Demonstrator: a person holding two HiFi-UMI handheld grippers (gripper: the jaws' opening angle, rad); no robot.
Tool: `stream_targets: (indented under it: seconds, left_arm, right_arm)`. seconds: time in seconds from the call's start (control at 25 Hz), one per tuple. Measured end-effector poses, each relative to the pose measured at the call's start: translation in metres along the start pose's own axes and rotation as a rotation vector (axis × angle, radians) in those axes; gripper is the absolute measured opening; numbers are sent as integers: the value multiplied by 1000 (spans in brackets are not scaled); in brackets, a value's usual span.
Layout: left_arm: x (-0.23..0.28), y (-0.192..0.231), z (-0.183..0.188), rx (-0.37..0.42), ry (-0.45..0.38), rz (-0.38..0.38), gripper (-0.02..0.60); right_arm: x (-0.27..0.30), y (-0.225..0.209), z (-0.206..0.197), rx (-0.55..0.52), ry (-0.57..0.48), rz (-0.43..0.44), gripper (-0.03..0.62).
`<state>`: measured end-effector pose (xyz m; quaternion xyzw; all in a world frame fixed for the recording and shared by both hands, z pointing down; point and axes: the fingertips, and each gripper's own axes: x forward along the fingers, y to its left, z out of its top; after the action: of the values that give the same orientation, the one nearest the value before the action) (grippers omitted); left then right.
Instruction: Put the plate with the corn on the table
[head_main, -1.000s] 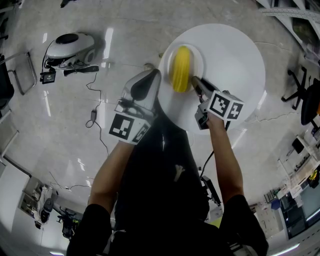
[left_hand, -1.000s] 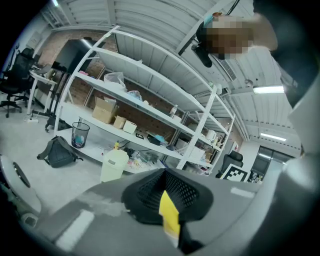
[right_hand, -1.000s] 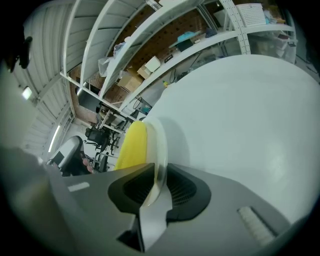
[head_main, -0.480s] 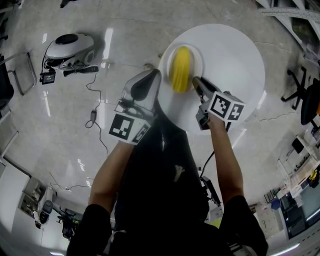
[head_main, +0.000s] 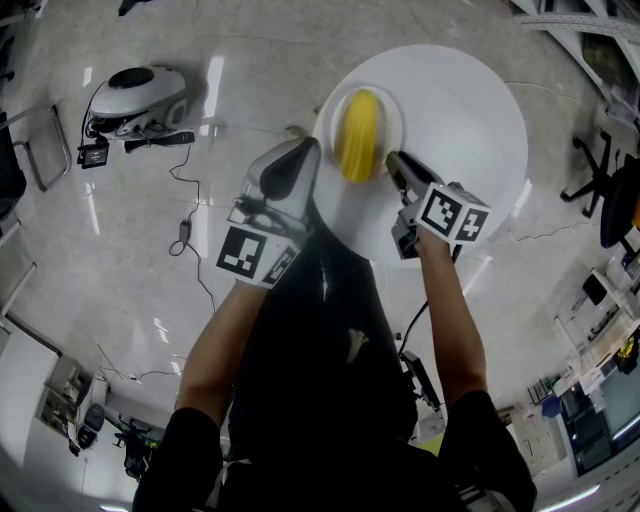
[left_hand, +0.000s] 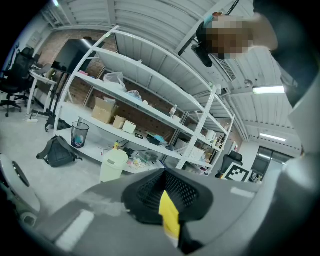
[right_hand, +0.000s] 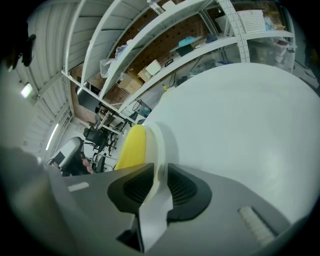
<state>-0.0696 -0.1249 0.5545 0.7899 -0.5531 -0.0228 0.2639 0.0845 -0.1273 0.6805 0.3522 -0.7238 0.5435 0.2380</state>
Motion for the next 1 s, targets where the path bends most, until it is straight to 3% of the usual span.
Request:
stream_targets:
  seconds: [0.44,0.8,1.0]
  left_arm:
    - [-4,-10,8,9,-19,1,3]
    - [-15,-23,17,2,-17,18,3]
    - [-20,-31,26,29,-29,17,3]
  right_arm:
    - [-13,9,6,-29,-27,2,84]
    - [-26,23,4,-62,-29,7,16]
    - [-37,34,5,-77,-36,19,10]
